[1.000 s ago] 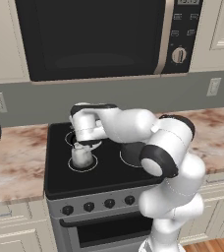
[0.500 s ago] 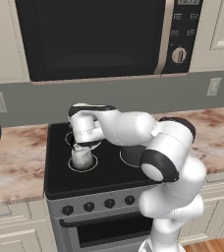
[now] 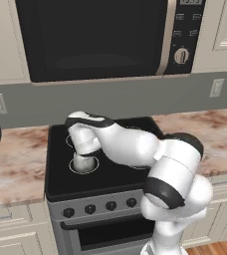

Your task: Pick the kettle from the counter and place it on a stove burner. Then turn the burner on.

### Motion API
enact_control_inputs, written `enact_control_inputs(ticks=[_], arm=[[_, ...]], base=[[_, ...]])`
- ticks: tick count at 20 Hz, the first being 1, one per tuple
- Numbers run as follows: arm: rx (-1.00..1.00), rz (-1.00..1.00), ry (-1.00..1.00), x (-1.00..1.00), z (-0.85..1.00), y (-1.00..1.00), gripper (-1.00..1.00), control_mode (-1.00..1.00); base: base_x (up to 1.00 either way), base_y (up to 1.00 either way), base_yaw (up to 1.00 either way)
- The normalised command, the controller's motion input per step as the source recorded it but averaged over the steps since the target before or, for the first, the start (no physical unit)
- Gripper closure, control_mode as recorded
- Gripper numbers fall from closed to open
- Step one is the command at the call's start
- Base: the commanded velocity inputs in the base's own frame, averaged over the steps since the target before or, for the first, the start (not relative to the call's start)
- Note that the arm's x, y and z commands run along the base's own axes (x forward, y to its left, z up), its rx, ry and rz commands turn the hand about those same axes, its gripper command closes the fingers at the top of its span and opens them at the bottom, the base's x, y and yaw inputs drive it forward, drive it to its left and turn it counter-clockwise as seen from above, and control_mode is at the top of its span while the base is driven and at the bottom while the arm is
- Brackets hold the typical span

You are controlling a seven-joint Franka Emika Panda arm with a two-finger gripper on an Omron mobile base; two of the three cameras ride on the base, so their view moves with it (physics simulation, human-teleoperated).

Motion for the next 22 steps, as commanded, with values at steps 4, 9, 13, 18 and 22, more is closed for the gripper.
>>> enact_control_inputs(ticks=[4, 9, 13, 18, 22], arm=[[0.0, 0.0, 0.04, -0.32, 0.2, -0.11, -1.0, -1.0], [0.0, 0.0, 0.11, -0.4, 0.13, -0.17, -1.0, -1.0], [0.0, 0.0, 0.05, -0.48, 0.71, -0.15, -1.0, -1.0], [0.0, -0.03, 0.0, -0.18, 0.99, -0.01, -1.0, -1.0], [0.0, -0.06, 0.04, -0.03, 1.0, 0.0, -1.0, -1.0]], base=[[0.0, 0.0, 0.0], [0.0, 0.0, 0.0], [0.0, 0.0, 0.0], [0.0, 0.0, 0.0], [0.0, 0.0, 0.0]])
